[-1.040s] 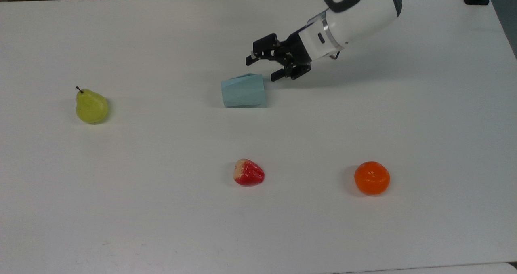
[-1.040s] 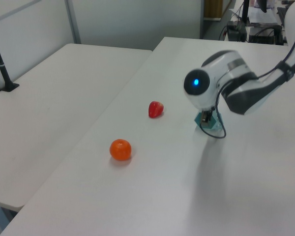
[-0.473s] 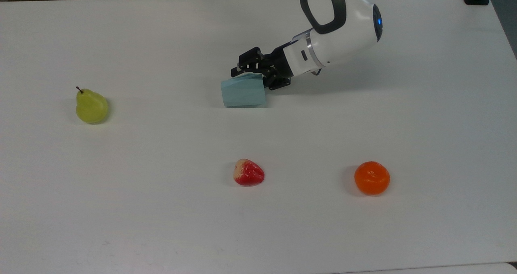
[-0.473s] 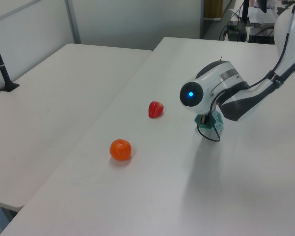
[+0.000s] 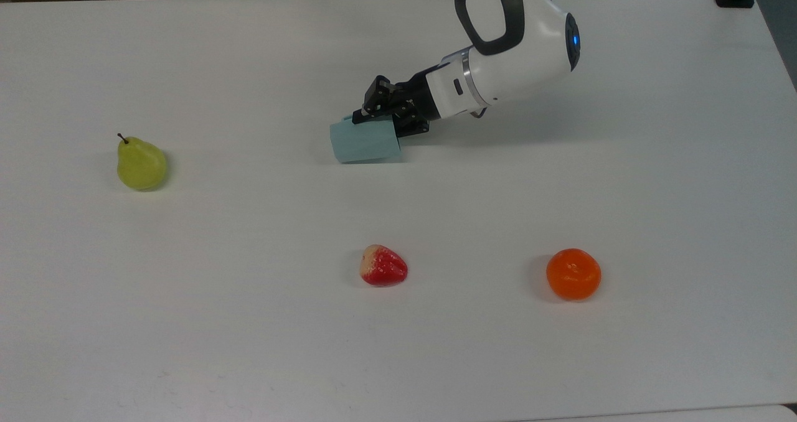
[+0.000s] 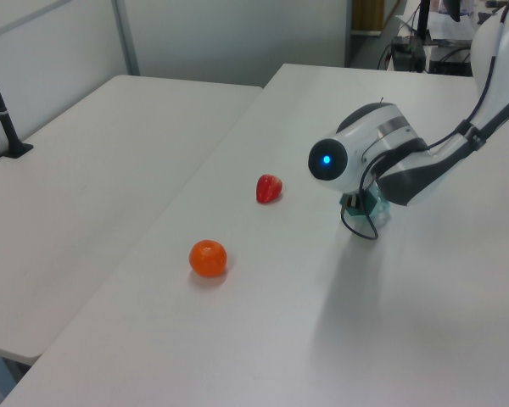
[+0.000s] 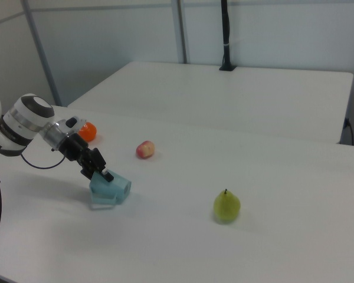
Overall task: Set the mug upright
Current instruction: 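Lift the mug and rotate it so its base faces the table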
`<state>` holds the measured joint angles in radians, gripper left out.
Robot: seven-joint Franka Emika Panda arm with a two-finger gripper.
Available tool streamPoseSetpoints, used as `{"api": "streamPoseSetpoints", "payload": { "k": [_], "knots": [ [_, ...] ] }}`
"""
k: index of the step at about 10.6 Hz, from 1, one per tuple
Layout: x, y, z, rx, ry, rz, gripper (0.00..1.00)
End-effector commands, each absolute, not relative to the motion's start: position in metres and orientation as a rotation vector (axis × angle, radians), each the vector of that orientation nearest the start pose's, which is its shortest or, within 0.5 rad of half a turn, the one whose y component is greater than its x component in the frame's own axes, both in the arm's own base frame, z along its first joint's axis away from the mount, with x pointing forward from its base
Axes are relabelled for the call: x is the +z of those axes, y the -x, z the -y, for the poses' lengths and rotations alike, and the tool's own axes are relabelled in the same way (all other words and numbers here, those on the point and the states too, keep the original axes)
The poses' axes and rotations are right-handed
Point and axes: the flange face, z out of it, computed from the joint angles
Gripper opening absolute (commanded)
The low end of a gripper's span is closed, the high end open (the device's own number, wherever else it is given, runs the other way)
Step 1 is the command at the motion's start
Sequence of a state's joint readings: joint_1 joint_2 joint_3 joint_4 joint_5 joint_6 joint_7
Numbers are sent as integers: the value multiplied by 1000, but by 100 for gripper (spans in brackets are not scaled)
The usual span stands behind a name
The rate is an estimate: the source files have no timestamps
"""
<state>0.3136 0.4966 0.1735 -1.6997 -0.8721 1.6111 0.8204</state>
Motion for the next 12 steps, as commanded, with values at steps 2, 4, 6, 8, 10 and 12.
{"api": "streamPoseSetpoints", "payload": {
  "k": [2,4,6,8,10,12],
  "knots": [
    [346,-588,-189,-9,-2332,91,6],
    [369,-590,-178,-39,-2384,77,2],
    [403,-603,-164,-74,-2509,90,2],
    [419,-611,-158,-169,-2723,14,2],
    [413,-621,-157,-141,-2861,-46,2],
    [396,-629,-154,-92,-3030,-175,3]
  ]
}}
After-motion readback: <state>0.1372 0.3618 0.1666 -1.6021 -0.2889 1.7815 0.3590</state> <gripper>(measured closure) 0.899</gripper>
